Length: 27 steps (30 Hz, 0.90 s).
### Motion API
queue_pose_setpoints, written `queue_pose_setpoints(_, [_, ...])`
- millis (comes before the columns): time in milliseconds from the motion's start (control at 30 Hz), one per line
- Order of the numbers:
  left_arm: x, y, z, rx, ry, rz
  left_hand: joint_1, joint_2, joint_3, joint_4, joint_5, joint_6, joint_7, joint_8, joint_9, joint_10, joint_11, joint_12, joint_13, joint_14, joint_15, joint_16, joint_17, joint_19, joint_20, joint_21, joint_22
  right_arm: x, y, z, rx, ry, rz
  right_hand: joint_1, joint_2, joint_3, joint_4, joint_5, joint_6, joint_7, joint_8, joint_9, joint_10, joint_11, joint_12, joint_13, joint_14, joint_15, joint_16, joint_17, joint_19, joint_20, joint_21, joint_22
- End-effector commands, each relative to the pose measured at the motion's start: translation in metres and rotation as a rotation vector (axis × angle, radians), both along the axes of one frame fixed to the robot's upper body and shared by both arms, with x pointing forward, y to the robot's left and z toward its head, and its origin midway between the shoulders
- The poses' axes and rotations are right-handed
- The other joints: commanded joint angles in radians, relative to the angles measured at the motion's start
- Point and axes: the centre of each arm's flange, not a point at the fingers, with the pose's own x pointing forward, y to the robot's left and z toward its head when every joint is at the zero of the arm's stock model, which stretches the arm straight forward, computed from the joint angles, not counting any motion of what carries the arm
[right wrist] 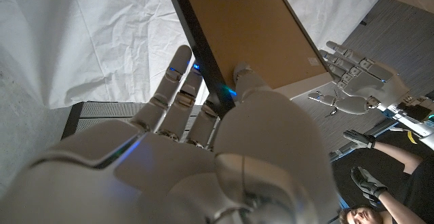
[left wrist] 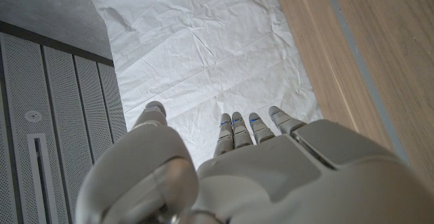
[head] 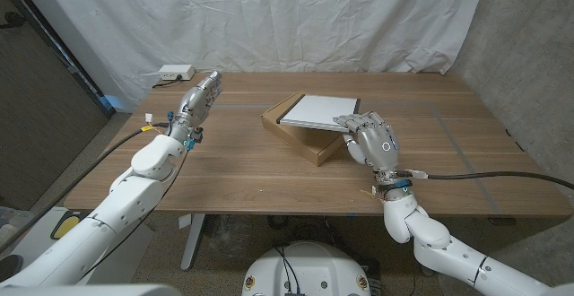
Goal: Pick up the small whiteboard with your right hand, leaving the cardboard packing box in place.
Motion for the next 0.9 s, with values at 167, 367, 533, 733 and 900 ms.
queue_pose_setpoints(167, [-0.004, -0.003, 0.003, 0.002, -0.011, 0.009, 0.002, 0.007, -0.004, -0.003, -0.001, 0.004, 0.001, -0.004, 0.004, -0.003, -0.004, 0.0, 0.0, -0.002, 0.007, -0.002, 0.002, -0.01, 0.002, 0.002, 0.003, -0.003, -0.01, 0.016, 0.001, -0.047, 0.01, 0.009, 0.019, 0.001, -0.002, 0.008, 0.103, -0.029, 0.003, 0.005, 0.009, 0.001, 0.009, 0.002, 0.009, -0.121, 0.007, 0.005, 0.004, -0.159, 0.006, 0.003])
queue_pose_setpoints(367, [-0.002, -0.004, 0.002, -0.002, -0.007, 0.003, 0.003, 0.007, -0.005, -0.003, -0.001, 0.003, 0.001, -0.004, 0.004, -0.002, -0.001, 0.0, 0.0, -0.003, 0.007, -0.003, 0.002, -0.009, 0.001, 0.002, 0.003, -0.004, -0.011, 0.021, 0.007, -0.051, 0.014, 0.009, 0.018, 0.001, -0.002, 0.008, 0.104, -0.029, 0.003, 0.005, 0.011, 0.002, 0.009, 0.001, 0.01, -0.12, 0.008, 0.006, 0.005, -0.159, 0.007, 0.003])
queue_pose_setpoints(533, [0.001, -0.004, 0.002, 0.0, -0.005, -0.005, 0.003, 0.007, -0.005, -0.003, -0.001, 0.003, 0.001, -0.004, 0.004, -0.002, -0.001, 0.0, 0.0, -0.003, 0.007, -0.003, 0.002, -0.01, 0.001, 0.002, 0.003, -0.003, -0.009, 0.023, -0.004, -0.056, 0.013, 0.009, 0.018, 0.001, -0.002, 0.008, 0.104, -0.029, 0.002, 0.005, 0.012, 0.002, 0.009, 0.001, 0.011, -0.121, 0.008, 0.006, 0.005, -0.159, 0.008, 0.003])
queue_pose_setpoints(733, [0.003, -0.006, 0.003, 0.004, -0.003, -0.011, 0.003, 0.007, -0.006, -0.003, -0.001, 0.002, 0.001, -0.004, 0.004, -0.003, -0.003, 0.0, 0.0, -0.003, 0.007, -0.003, 0.002, -0.01, 0.001, 0.002, 0.003, -0.003, -0.006, 0.027, -0.012, -0.069, 0.005, 0.01, 0.018, 0.002, -0.003, 0.008, 0.105, -0.031, 0.002, 0.005, 0.012, 0.001, 0.009, 0.001, 0.014, -0.121, 0.01, 0.007, 0.007, -0.159, 0.009, 0.003])
queue_pose_setpoints(900, [0.004, -0.006, 0.003, 0.01, 0.007, -0.011, 0.003, 0.007, -0.007, -0.003, -0.002, 0.002, 0.002, -0.004, 0.004, -0.002, -0.002, 0.0, 0.0, -0.003, 0.006, -0.003, 0.002, -0.01, 0.0, 0.002, 0.003, -0.005, -0.006, 0.032, -0.003, -0.086, 0.005, 0.01, 0.016, 0.001, -0.004, 0.008, 0.107, -0.032, 0.003, 0.004, 0.014, 0.002, 0.009, 0.001, 0.015, -0.121, 0.01, 0.008, 0.008, -0.158, 0.01, 0.003])
